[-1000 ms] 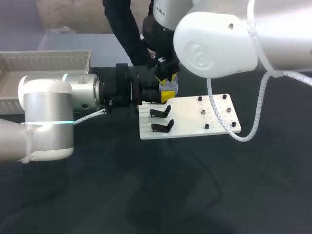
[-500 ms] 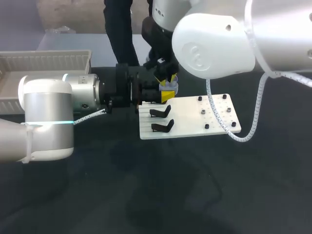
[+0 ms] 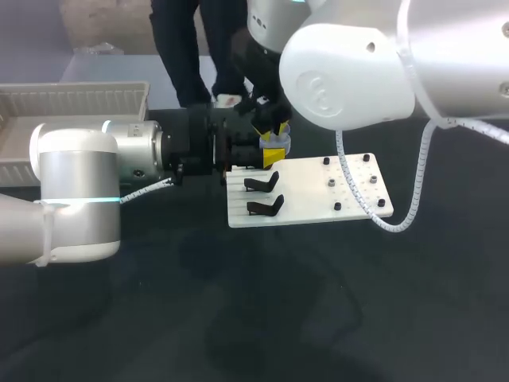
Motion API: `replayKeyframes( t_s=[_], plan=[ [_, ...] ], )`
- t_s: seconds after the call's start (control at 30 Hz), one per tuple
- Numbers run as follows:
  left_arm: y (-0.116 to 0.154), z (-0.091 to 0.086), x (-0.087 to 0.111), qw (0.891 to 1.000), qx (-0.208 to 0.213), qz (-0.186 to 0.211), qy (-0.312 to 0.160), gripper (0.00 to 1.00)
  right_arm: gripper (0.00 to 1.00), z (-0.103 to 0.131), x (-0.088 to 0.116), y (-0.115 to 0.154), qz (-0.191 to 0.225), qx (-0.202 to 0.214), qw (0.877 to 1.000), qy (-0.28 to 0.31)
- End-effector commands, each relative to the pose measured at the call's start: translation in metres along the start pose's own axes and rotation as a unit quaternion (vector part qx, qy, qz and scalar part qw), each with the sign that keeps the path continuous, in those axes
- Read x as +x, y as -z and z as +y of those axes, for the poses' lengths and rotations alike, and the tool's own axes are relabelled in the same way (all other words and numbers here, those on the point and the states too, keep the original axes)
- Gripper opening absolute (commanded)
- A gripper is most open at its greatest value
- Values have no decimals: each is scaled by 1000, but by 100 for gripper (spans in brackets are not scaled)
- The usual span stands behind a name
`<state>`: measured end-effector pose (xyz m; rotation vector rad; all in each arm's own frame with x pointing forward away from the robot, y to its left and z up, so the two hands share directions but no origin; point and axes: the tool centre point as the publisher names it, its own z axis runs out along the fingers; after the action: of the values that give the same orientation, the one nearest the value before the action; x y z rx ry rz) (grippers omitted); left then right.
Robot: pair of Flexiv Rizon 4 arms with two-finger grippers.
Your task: Pick up each earbud case from the left stands, insert the matching earbuds, close the lid, and place the case in the box.
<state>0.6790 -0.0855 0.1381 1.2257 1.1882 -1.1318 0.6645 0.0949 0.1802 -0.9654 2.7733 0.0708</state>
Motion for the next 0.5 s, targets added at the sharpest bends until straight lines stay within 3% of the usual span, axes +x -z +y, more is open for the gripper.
replayKeyframes(
  t_s=[0.03, 0.5],
  plan=[
    [0, -1, 1, 1000, -3, -3, -3, 0, 0, 0, -2, -1, 3, 1, 1000, 1],
    [0, -1, 1, 1000, -3, -3, -3, 0, 0, 0, -3, -5, 11, 1, 1000, 7]
  ],
)
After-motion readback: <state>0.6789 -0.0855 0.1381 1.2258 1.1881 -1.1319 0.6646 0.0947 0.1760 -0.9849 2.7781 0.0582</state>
